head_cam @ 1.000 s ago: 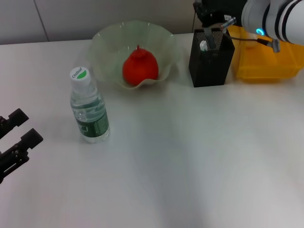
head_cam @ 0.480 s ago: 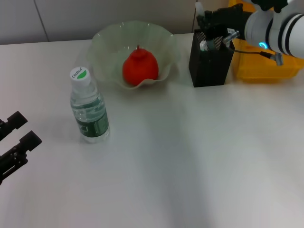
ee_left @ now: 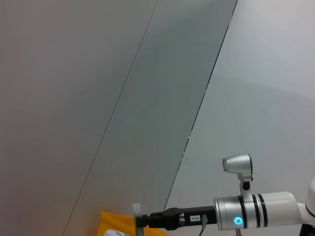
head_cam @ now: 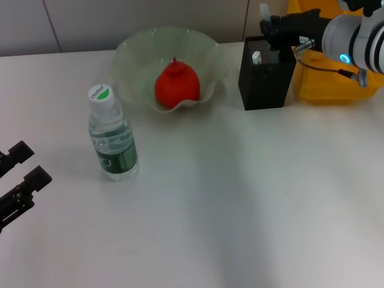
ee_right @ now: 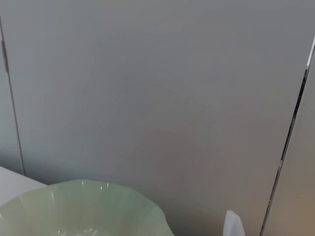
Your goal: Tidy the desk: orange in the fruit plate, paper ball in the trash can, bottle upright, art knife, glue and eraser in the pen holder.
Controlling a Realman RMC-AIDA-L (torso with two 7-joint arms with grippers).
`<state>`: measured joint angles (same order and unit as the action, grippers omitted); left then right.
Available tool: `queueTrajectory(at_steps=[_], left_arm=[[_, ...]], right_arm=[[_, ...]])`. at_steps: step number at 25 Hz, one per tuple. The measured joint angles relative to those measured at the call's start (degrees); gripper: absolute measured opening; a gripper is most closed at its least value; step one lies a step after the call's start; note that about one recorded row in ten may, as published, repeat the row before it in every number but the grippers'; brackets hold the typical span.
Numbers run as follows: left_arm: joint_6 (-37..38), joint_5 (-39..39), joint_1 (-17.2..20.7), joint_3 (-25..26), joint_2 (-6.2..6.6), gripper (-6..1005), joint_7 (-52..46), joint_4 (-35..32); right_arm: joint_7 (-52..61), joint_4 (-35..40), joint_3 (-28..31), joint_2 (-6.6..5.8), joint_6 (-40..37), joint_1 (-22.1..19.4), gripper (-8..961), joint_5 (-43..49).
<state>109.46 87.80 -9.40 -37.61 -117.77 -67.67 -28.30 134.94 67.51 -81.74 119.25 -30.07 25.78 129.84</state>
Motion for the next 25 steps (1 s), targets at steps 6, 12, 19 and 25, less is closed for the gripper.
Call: queueTrajectory(at_steps=[6, 12, 19, 25], left_arm=[[0.2, 0.1, 0.1, 0.0, -0.04, 750, 0.0, 0.0], [0.3, 0.1, 0.4, 0.0, -0.14, 750, 0.0, 0.0], [0.6, 0.1, 0.6, 0.0, -0.18, 750, 0.0, 0.0], [0.8, 0.2, 0.6, 0.0, -0.19, 750, -0.1, 0.0]], right_arm=[[-0.1, 0.5, 0.0, 0.01, -0.5, 0.0, 214, 0.1], [0.0, 0.7, 0.2, -0.04, -0.6, 0.0, 226, 0.2], [0.1, 2.2, 0.6, 0.10, -1.3, -1.0, 332, 0.3], [1.0, 7.3, 0.6, 0.15, -7.3, -2.8, 362, -0.1]])
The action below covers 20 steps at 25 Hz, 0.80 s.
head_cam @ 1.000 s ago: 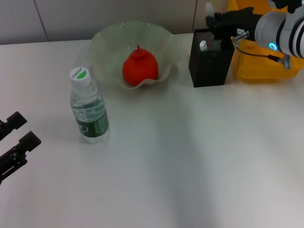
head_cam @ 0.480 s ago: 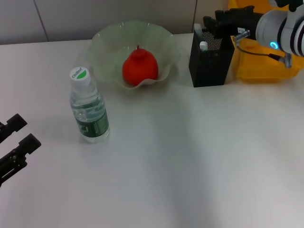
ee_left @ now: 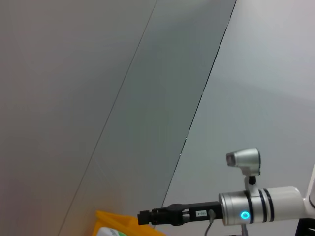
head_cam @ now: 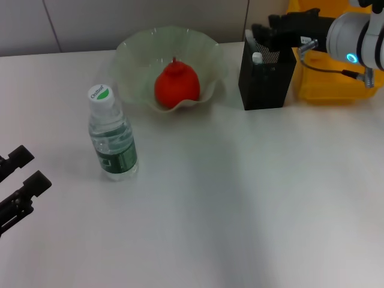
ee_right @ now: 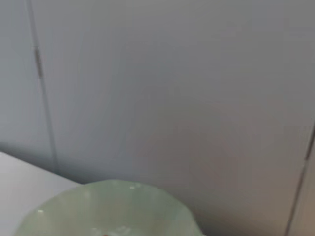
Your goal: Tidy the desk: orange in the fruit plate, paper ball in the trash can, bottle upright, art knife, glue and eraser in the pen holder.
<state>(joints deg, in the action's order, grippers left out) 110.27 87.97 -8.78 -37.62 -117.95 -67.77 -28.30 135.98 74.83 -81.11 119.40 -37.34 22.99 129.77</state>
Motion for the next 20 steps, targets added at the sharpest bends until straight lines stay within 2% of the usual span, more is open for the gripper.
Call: queueTrajectory(at_steps=[3, 4, 5, 7, 13, 14, 15, 18, 19, 20], left_arm=[[0.3, 0.0, 0.0, 0.0, 0.00, 750, -0.1, -0.1], [0.4, 0.2, 0.0, -0.1, 0.02, 750, -0.2, -0.2], [0.4, 0.2, 0.0, -0.1, 0.02, 750, -0.2, -0.2], [0.5, 0.3, -0.2, -0.3, 0.11, 750, -0.4, -0.3], [1.3, 0.6, -0.5, -0.5, 0.22, 750, -0.5, -0.4], [1.8, 0.9, -0.5, -0.5, 0.33, 750, -0.5, -0.5], [1.8, 0.9, -0.5, -0.5, 0.33, 750, -0.5, -0.5], [2.6, 1.1, -0.5, -0.5, 0.39, 750, -0.6, -0.8], [2.9, 1.2, -0.5, -0.6, 0.33, 750, -0.6, -1.0], [3.2, 1.2, -0.4, -0.8, 0.18, 750, -0.6, -1.5]], right_arm=[[1.9, 4.3, 0.0, -0.04, -4.9, -1.2, 365, -0.1], [2.9, 7.7, 0.3, -0.13, -8.9, -2.1, 366, -0.6], [2.9, 7.7, 0.3, -0.13, -8.9, -2.1, 367, -0.6], [2.7, 10.4, 1.6, -0.20, -14.6, -2.5, 369, -3.1], [-1.8, 11.2, 12.2, -0.29, -36.2, -1.1, 375, -15.4], [-5.1, 10.3, 15.5, -0.29, -43.2, -1.1, 418, -20.1], [-5.1, 10.3, 15.5, -0.29, -43.2, -1.1, 461, -20.1], [-10.6, 8.0, 21.1, -0.31, -54.7, -1.2, 589, -26.8], [-13.7, 6.9, 23.4, -0.32, -60.3, -1.8, 598, -29.4], [-13.7, 6.9, 23.4, -0.32, -60.3, -1.8, 607, -29.4]])
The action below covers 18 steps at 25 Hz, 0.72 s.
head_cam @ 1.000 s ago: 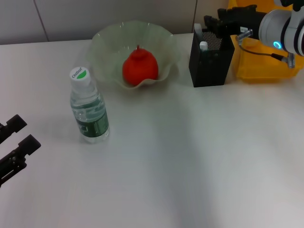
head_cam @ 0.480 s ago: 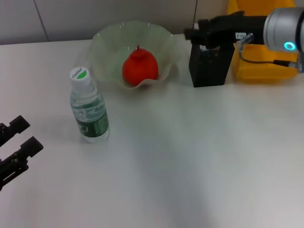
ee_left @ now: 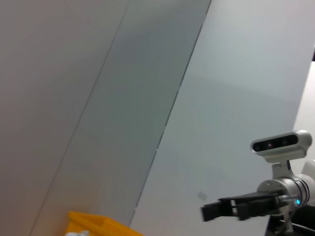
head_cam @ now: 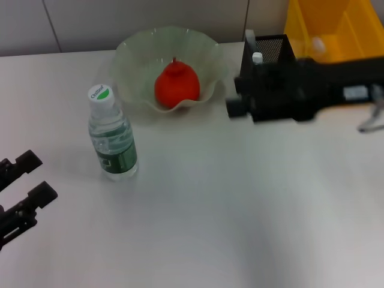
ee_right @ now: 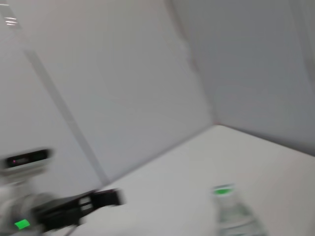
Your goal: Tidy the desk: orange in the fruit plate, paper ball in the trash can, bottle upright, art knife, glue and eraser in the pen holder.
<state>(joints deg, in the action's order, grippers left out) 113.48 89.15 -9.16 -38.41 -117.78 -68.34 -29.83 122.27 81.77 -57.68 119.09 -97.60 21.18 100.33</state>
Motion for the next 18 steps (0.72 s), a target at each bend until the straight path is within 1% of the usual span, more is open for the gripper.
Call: queueTrajectory(at_steps=[1, 3, 4, 5, 6, 7, 10, 11, 12, 13, 14, 17, 18], left_arm=[[0.0, 0.0, 0.0, 0.0, 0.00, 750, 0.0, 0.0], [0.2, 0.0, 0.3, -0.4, -0.20, 750, 0.2, -0.7], [0.2, 0.0, 0.3, -0.4, -0.20, 750, 0.2, -0.7], [0.2, 0.0, 0.3, -0.4, -0.20, 750, 0.2, -0.7], [0.9, 0.0, 1.5, -2.5, -0.63, 750, 2.2, -1.9], [1.1, 0.0, 1.7, -4.0, -0.59, 750, 2.7, -2.0], [1.1, 0.0, 1.7, -4.0, -0.59, 750, 2.7, -2.0], [1.3, 0.0, 1.8, -5.4, -0.49, 750, 2.8, -2.1], [1.6, 0.0, 1.6, -8.7, -0.36, 750, 1.7, -3.2], [1.6, 0.0, 1.6, -8.7, -0.36, 750, 1.7, -3.2], [1.7, 0.0, 1.6, -10.5, -0.33, 751, 1.0, -4.0], [1.7, 0.0, 1.6, -11.9, -0.31, 751, 0.7, -4.7], [1.7, 0.0, 1.5, -14.0, -0.27, 751, 0.7, -6.2]], right_arm=[[-1.9, -0.4, 1.0, 0.02, -2.8, -0.6, 615, -1.3], [-4.8, -0.5, 1.2, 0.10, -5.7, -2.3, 633, -2.8], [-7.9, -0.6, 0.9, 0.14, -7.9, -4.3, 643, -4.5], [-7.9, -0.6, 0.9, 0.14, -7.9, -4.3, 653, -4.5], [-9.4, -0.9, 0.7, 0.18, -9.2, -5.3, 663, -5.3], [-10.3, -1.3, 0.7, 0.20, -10.3, -5.9, 674, -5.8], [-11.0, -2.4, 0.6, 0.19, -14.0, -6.7, 708, -6.3], [-11.1, -2.6, 0.4, 0.19, -15.3, -6.8, 723, -6.4], [-11.4, -2.7, 0.2, 0.22, -16.3, -7.0, 737, -6.3], [-11.9, -2.8, -0.1, 0.24, -17.0, -7.3, 752, -6.2], [-12.6, -2.8, -0.5, 0.25, -17.6, -7.6, 766, -6.0], [-15.6, -3.0, -1.3, 0.23, -17.4, -8.2, 766, -4.6], [-16.6, -3.4, -1.4, 0.24, -16.8, -8.1, 766, -3.8]])
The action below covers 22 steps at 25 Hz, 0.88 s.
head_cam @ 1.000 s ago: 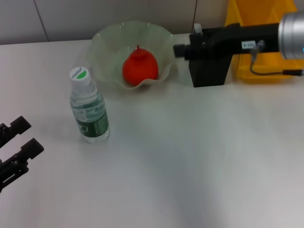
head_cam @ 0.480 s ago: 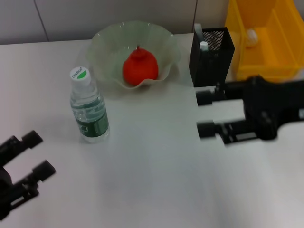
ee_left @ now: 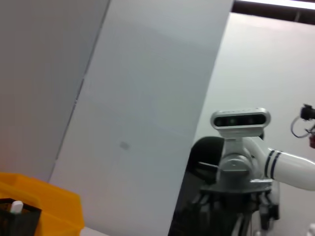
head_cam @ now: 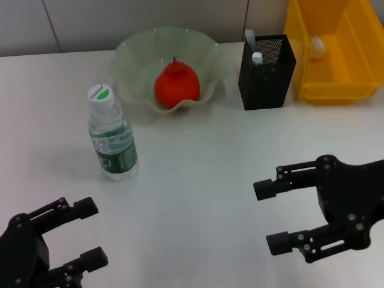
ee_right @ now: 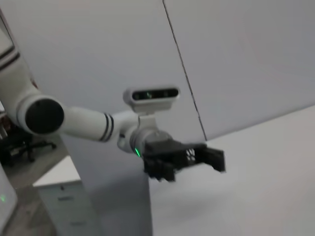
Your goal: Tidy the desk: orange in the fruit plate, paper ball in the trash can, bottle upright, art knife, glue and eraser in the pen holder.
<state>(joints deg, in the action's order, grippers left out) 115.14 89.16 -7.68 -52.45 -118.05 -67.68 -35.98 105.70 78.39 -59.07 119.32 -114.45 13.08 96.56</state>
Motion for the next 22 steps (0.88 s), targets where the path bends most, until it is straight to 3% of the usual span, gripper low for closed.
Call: queueTrajectory(at_steps=[11, 22], left_arm=[[-0.3, 1.4, -2.2, -1.1, 0.28, 752, -2.0, -4.6], [-0.8, 3.3, -6.8, -0.8, -0.03, 752, -4.6, -5.0]], right_arm=[[-7.2, -8.7, -1.3, 0.01, 3.7, 3.6, 766, 3.6], [-7.2, -5.9, -0.4, -0.16, 2.9, 0.8, 766, 3.3]])
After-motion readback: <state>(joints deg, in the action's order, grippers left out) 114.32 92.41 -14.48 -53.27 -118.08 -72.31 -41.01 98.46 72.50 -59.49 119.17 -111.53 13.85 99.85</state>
